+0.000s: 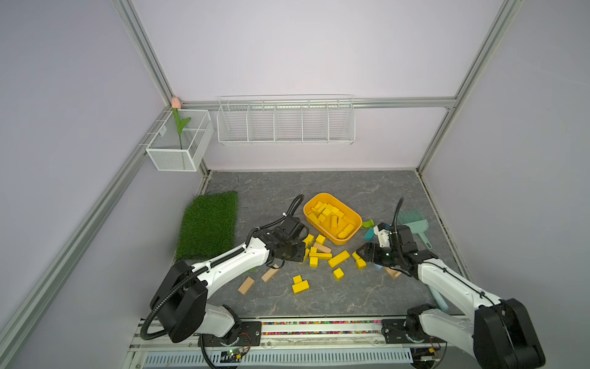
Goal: Pick out the yellow building blocks
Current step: Pick up the building block from the center of the board.
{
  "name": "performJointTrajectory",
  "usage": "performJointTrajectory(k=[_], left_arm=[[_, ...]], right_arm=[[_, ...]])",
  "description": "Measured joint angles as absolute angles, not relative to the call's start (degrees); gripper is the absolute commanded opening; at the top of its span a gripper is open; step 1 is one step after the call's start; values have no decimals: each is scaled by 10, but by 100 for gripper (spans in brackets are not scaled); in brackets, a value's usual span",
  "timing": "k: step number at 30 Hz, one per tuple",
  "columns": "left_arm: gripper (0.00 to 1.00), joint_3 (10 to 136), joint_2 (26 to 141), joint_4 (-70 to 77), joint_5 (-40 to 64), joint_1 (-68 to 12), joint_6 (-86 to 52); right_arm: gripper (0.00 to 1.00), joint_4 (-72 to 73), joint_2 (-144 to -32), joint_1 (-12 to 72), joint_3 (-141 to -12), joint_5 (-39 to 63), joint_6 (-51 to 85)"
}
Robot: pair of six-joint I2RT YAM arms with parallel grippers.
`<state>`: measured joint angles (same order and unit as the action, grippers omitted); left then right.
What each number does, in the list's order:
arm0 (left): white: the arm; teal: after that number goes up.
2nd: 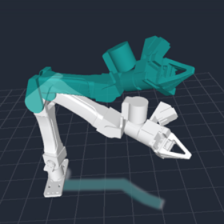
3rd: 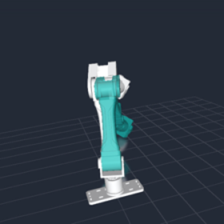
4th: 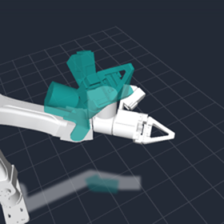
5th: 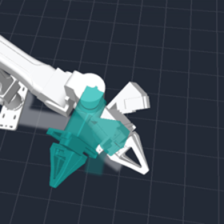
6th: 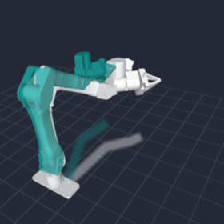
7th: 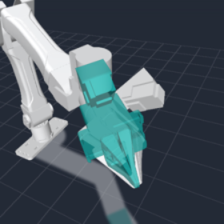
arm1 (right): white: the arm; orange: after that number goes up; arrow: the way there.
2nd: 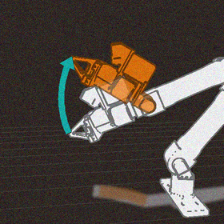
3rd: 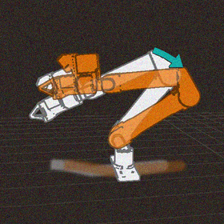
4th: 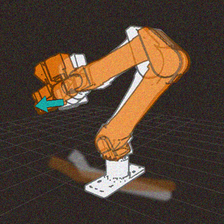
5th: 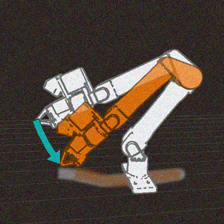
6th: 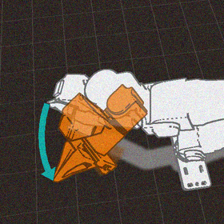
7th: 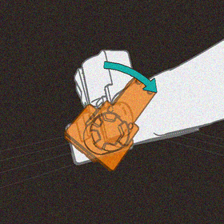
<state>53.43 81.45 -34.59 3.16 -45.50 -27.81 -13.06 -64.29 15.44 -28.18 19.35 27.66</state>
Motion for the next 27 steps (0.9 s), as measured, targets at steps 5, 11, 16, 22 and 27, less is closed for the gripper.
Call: performJointTrajectory(k=[5, 11, 16, 22, 27], left_arm=[[49, 542, 856, -343, 58, -455, -262], [47, 575, 919, -350, 66, -455, -254], [43, 603, 955, -366, 61, -455, -253], [39, 628, 995, -379, 65, -455, -248], [28, 650, 1026, -394, 67, -455, -245]], right_arm=[[75, -130, -643, 154, -282, 194, 276], [76, -130, -631, 154, -282, 196, 276], [75, -130, -649, 154, -284, 203, 274], [75, -130, -673, 154, -289, 207, 274], [75, -130, -661, 154, -289, 206, 274]])
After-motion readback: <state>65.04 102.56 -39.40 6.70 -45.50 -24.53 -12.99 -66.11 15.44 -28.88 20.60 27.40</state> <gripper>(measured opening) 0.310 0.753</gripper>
